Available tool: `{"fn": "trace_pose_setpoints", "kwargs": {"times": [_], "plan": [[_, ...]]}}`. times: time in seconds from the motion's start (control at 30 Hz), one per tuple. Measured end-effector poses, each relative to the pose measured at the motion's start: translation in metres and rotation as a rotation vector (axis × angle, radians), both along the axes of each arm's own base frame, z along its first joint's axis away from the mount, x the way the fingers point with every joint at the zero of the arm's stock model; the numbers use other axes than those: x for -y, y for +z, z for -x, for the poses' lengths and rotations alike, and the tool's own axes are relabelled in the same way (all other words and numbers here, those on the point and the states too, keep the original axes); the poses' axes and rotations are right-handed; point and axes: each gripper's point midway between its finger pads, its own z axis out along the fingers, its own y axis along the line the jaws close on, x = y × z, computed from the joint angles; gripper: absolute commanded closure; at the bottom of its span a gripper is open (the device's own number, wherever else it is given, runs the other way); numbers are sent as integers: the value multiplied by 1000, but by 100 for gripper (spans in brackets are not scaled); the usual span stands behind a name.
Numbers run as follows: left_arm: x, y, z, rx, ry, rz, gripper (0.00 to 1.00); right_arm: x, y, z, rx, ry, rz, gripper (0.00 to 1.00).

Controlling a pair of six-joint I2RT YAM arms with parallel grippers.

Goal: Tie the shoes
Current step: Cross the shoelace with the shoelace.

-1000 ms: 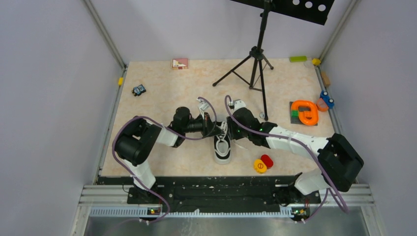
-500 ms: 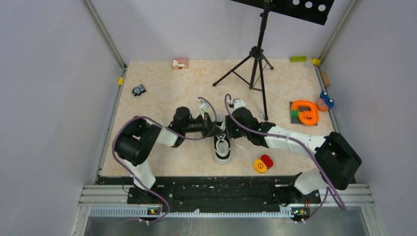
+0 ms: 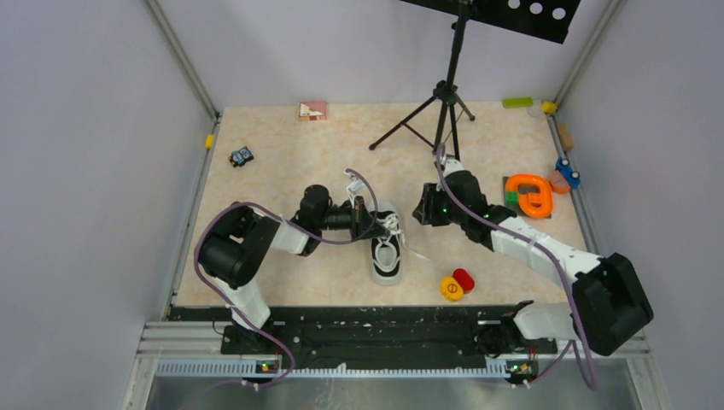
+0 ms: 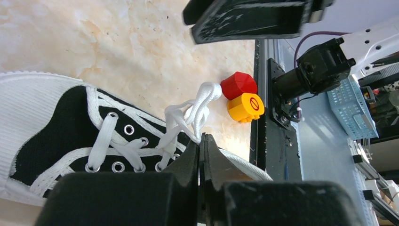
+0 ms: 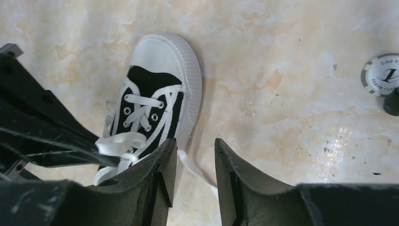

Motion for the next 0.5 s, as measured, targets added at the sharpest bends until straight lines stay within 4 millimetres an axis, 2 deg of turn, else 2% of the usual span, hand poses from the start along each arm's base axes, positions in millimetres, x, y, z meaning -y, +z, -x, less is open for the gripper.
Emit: {"fn": "trace_pose_setpoints", "kwargs": {"times": [0.07, 0.27, 0.4, 0.5], "plan": [[0, 1, 1, 1, -6, 5, 100, 1, -12, -3, -38, 1, -5, 63], [1, 3, 2, 1, -17, 10, 100, -22, -46, -7, -151, 77, -20, 63], [1, 4, 2, 2, -21, 13, 100, -35, -56, -14, -173, 112, -39, 64], [1, 4, 3, 3, -23, 13, 100, -41, -57, -12, -183, 145, -58, 65]]}}
